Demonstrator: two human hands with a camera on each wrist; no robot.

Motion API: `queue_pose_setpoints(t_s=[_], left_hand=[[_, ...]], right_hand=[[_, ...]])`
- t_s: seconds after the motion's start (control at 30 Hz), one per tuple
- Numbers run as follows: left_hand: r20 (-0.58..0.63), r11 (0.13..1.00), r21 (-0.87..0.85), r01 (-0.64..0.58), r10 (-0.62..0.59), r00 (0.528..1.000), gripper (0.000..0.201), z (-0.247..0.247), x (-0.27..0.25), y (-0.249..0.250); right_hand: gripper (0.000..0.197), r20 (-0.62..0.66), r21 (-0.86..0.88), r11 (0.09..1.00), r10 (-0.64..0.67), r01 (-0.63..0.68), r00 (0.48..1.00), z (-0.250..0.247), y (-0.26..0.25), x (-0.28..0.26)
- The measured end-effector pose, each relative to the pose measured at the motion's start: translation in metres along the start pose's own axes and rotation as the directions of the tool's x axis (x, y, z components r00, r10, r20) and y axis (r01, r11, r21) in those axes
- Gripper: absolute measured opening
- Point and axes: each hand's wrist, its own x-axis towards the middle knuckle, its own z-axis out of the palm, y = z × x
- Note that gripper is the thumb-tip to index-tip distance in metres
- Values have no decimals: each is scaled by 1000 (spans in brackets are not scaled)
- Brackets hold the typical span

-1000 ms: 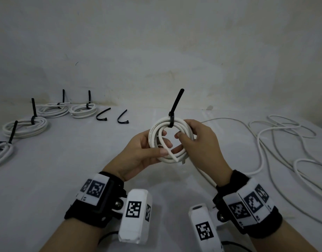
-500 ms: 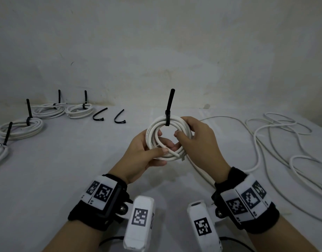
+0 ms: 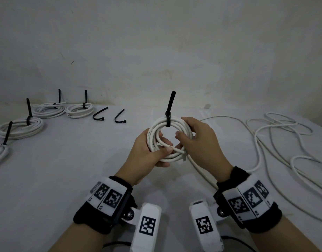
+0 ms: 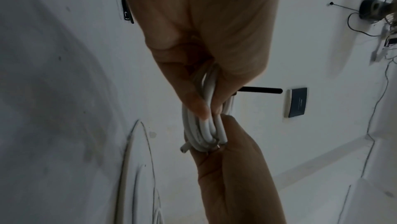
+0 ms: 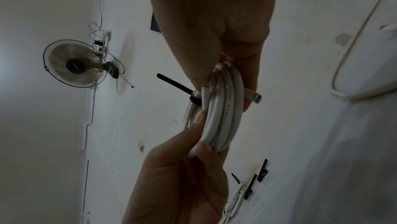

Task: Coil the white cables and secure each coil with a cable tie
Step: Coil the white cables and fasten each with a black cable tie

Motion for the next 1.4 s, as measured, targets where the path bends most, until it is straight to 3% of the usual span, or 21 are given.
queue_pose_setpoints(t_s=[0.13, 0.27, 0.4, 0.7, 0.83, 0.97, 1.07, 1.17, 1.3, 1.4], left_hand=[[-17, 1000, 5, 17, -17, 1000, 24, -3, 1, -1], [-24, 999, 4, 50, -49, 998, 23, -9, 3, 0], [14, 995, -11, 98, -97, 995, 20, -10, 3, 3], [33, 985, -58, 161, -159, 987, 14, -14, 5, 7], [20, 995, 49, 86, -87, 996, 11, -9, 4, 5], [-22, 995, 74, 65, -63, 998, 26, -10, 3, 5], [27, 992, 100, 78, -81, 996, 46, -13, 1, 9], [36, 986, 151, 67, -74, 997, 53, -14, 2, 11], [-55, 996, 78, 48, -43, 998, 30, -12, 6, 8], [-19, 992, 128, 3, 0, 1000, 21, -13, 6, 5]], right_hand=[[25, 80, 50, 998, 22, -27, 997, -1, 0, 1], [60, 323, 116, 991, 28, -69, 946, -13, -1, 0], [76, 374, 123, 991, 10, -61, 927, -21, 0, 0], [54, 263, 138, 990, -40, 4, 964, -10, 2, -1], [41, 180, 173, 985, -42, 10, 983, -8, 4, 2], [39, 220, 230, 973, -63, 11, 973, -10, 0, 2], [30, 211, 239, 971, -64, 12, 975, -8, -1, 1], [25, 196, 230, 973, -52, 6, 979, -9, 0, 1], [24, 239, 185, 983, -50, 4, 970, 0, 3, -1], [22, 183, 185, 983, -21, -14, 983, 4, 4, -1]])
